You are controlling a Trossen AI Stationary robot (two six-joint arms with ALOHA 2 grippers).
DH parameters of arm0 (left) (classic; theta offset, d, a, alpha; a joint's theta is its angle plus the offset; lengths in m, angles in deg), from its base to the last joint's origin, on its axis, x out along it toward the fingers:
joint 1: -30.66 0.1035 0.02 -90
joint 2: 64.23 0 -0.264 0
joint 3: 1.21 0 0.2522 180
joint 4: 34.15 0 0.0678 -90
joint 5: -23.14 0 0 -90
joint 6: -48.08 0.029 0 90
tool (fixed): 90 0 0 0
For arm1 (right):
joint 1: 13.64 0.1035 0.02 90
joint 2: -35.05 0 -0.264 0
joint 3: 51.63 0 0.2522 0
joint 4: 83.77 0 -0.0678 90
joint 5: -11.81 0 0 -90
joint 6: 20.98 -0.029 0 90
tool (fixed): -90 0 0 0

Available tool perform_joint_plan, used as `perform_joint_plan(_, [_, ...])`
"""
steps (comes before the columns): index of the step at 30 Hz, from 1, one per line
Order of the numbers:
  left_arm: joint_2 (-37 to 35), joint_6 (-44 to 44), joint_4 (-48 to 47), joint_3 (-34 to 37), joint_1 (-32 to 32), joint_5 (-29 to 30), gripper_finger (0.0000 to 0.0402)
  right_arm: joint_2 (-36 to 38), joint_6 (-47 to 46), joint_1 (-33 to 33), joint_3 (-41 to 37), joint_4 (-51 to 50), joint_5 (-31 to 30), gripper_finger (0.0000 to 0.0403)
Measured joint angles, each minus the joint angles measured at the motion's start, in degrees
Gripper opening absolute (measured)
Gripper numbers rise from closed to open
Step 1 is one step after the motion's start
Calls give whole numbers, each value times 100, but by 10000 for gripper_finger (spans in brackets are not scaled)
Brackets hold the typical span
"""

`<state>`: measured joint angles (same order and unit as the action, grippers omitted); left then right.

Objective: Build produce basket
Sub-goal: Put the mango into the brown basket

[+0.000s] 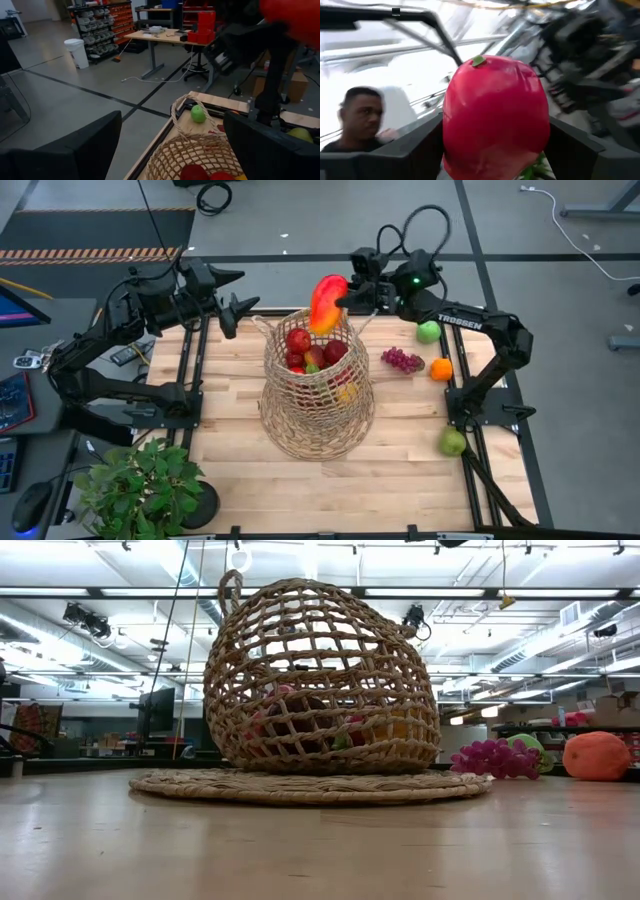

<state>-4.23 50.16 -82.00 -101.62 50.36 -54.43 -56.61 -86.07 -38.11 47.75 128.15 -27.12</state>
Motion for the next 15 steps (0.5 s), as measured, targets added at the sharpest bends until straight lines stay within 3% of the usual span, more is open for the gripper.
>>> perform_joint_plan(2, [0, 0, 0, 0, 0, 0, 357, 4, 394, -8, 43, -637, -281, 298])
perform_joint_plan(5, [-1, 0, 0, 0, 0, 0, 357, 2, 1591, 12, 308, -2495, -924, 298])
perform_joint_plan(11, [-1, 0, 0, 0, -1, -2, 357, -162, 4288, 382, 1588, -6349, -3237, 298])
perform_joint_plan(15, [0, 0, 0, 0, 0, -2, 357, -609, 4758, 470, 2344, -7634, -3688, 298])
